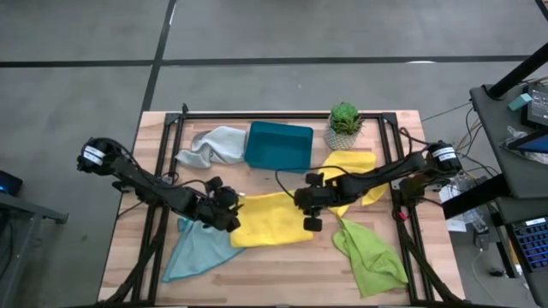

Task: Fold microfiber towels
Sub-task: Fold the left yellow microfiber cloth

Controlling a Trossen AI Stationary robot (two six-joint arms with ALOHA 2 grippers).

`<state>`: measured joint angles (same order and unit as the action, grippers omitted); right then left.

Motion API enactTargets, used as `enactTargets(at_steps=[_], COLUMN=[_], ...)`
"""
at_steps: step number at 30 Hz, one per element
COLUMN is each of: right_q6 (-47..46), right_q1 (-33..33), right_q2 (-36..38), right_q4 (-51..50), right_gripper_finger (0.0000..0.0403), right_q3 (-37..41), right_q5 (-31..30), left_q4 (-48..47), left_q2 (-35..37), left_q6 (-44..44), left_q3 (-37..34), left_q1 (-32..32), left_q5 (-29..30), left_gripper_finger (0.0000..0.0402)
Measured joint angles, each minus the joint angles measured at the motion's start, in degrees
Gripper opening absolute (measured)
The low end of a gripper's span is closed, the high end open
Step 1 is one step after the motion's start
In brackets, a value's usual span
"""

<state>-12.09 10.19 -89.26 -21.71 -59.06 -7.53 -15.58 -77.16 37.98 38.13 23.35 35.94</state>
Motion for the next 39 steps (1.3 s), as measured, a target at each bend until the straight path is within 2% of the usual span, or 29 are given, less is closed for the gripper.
enactTargets(at_steps=[7,14,18,22,30,39], right_q6=[-3.36,-3.74,-2.92,-2.8,-4.88,-4.0], right_q1=[0.46,0.29,0.29,-0.1,-2.2,-2.1], right_q2=[-0.67,-2.7,-4.99,-6.96,-6.65,-3.42], right_q4=[22.63,33.44,34.68,34.38,28.77,27.72], right_gripper_finger=[0.0082,0.0065,0.0052,0.0033,0.0009,0.0008], right_q3=[10.37,15.13,15.25,15.25,15.31,15.27], right_q5=[0.0,-0.88,-7.23,-13.35,-13.75,-13.57], left_q4=[8.7,9.36,13.18,15.55,14.67,14.52], left_q2=[-0.05,-0.05,-0.83,-3.67,-10.75,-9.92], left_q6=[-4.33,-5.4,-5.42,-5.32,-3.46,-5.84], left_q3=[-0.02,-0.44,-2.0,-2.7,-2.91,-2.93], left_q1=[0.04,0.04,-0.28,-1.09,-4.49,-8.93], left_q5=[-1.7,-1.77,-1.92,-1.71,1.71,1.94], left_gripper_finger=[0.0157,0.0157,0.0154,0.0133,0.0056,0.0003])
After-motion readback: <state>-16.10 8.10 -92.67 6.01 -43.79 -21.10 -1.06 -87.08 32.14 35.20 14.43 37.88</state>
